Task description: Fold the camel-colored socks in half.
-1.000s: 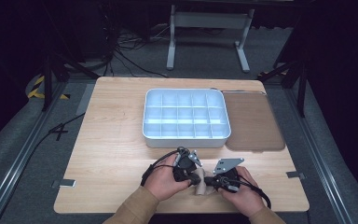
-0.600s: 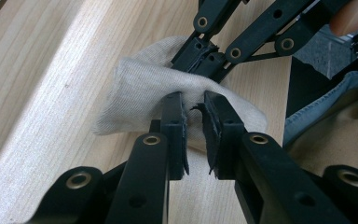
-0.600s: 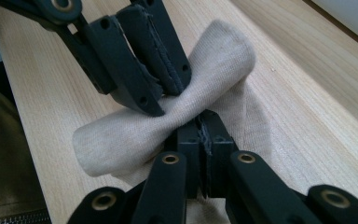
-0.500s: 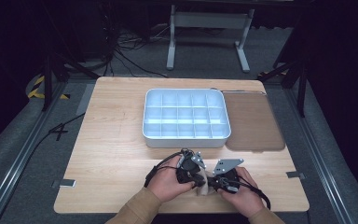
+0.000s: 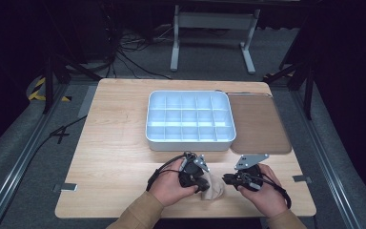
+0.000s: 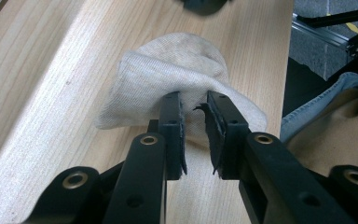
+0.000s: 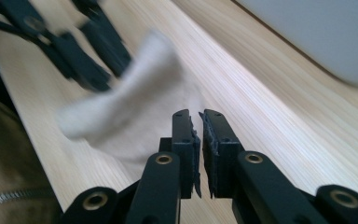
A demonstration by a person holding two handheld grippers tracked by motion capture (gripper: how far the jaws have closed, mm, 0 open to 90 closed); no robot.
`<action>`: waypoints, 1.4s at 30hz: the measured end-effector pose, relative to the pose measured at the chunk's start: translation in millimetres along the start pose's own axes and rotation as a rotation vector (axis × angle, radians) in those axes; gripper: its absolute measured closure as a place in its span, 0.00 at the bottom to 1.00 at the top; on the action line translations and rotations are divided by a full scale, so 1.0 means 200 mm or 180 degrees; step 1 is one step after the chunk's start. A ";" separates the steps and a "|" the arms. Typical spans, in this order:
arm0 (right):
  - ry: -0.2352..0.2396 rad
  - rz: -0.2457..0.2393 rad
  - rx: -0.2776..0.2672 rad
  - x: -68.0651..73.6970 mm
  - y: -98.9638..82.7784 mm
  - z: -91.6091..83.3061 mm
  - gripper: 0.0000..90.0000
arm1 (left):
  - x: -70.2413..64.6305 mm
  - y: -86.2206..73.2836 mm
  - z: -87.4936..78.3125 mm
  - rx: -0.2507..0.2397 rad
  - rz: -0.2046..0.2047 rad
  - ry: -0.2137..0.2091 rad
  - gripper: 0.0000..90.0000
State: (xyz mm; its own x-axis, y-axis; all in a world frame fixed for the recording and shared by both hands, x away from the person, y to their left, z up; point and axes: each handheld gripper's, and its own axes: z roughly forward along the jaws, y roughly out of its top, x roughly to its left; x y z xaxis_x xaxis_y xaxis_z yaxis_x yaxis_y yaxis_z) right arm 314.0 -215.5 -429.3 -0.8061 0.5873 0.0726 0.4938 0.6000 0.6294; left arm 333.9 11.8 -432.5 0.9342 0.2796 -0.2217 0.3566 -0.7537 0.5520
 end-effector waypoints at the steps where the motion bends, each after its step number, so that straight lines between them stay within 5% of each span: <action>1: -0.0012 0.0038 0.0038 -0.01 -0.01 -0.01 0.95 | 0.00 0.00 0.00 -0.0010 -0.0018 -0.0006 0.85; 9: 0.0072 0.0036 0.0450 0.00 -0.04 0.08 0.96 | 0.00 0.00 0.00 -0.0008 -0.0015 -0.0005 0.84; 17: 0.0062 -0.0131 0.0414 0.06 -0.02 0.14 0.97 | -0.01 0.01 0.01 -0.0026 0.0049 0.0042 0.85; 29: 0.0087 -0.0114 0.0404 0.06 -0.02 0.16 0.97 | -0.03 0.02 0.07 0.0010 0.0215 0.0097 0.83; 38: 0.0081 -0.0086 0.0428 0.06 -0.03 0.15 0.96 | -0.03 0.02 0.11 -0.0088 0.0510 0.0215 0.59; 42: 0.0073 -0.0077 0.0432 0.07 -0.03 0.15 0.95 | -0.03 0.02 0.11 -0.0072 0.0525 0.0207 0.57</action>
State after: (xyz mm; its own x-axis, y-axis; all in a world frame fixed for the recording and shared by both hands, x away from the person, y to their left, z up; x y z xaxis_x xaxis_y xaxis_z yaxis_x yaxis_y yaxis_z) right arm 310.3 -194.9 -456.3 -0.8249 0.5600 0.0772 0.5123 0.6827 0.5210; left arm 330.0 -4.6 -446.8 0.9786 0.1916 -0.0745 0.1978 -0.7792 0.5947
